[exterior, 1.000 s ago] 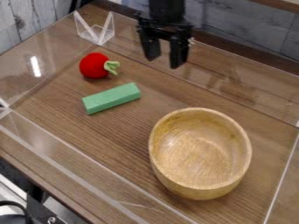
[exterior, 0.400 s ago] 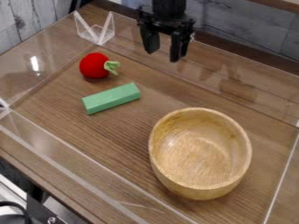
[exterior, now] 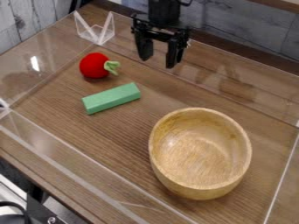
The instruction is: Move the red fruit to the left
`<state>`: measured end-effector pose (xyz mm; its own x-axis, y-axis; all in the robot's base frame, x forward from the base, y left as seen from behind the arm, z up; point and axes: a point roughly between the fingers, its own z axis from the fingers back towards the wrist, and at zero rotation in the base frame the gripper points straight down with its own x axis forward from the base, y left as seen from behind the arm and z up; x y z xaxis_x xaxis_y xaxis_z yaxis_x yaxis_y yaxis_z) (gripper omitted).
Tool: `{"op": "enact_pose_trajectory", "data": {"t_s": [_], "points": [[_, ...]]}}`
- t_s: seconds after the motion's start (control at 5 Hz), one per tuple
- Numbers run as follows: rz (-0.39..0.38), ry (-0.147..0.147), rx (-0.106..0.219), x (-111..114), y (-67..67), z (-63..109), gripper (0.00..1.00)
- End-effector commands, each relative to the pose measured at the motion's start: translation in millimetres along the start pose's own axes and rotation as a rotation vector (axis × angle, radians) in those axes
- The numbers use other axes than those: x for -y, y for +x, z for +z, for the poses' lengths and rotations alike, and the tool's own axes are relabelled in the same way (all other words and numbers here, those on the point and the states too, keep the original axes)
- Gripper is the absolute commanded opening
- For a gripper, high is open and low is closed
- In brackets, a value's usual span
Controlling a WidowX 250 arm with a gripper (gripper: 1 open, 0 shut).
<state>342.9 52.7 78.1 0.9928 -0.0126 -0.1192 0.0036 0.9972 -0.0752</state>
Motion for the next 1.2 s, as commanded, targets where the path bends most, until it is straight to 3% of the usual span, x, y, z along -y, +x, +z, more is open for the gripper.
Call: {"op": "enact_pose_trajectory", "data": {"t_s": [0.0, 0.2, 0.4, 0.8, 1.0], "points": [[-0.123, 0.046, 0.090, 6, -0.8, 33.2, 1.00], [-0.221, 0.061, 0.092, 8, -1.7, 35.0, 1.00], [-0.228, 0.060, 0.098, 4, -6.6, 37.2, 1.00], [-0.167, 0.062, 0.119, -2, -11.5, 46.3, 1.00], [-0.102, 0.080, 0.143, -1, -28.1, 52.4, 1.00]]}}
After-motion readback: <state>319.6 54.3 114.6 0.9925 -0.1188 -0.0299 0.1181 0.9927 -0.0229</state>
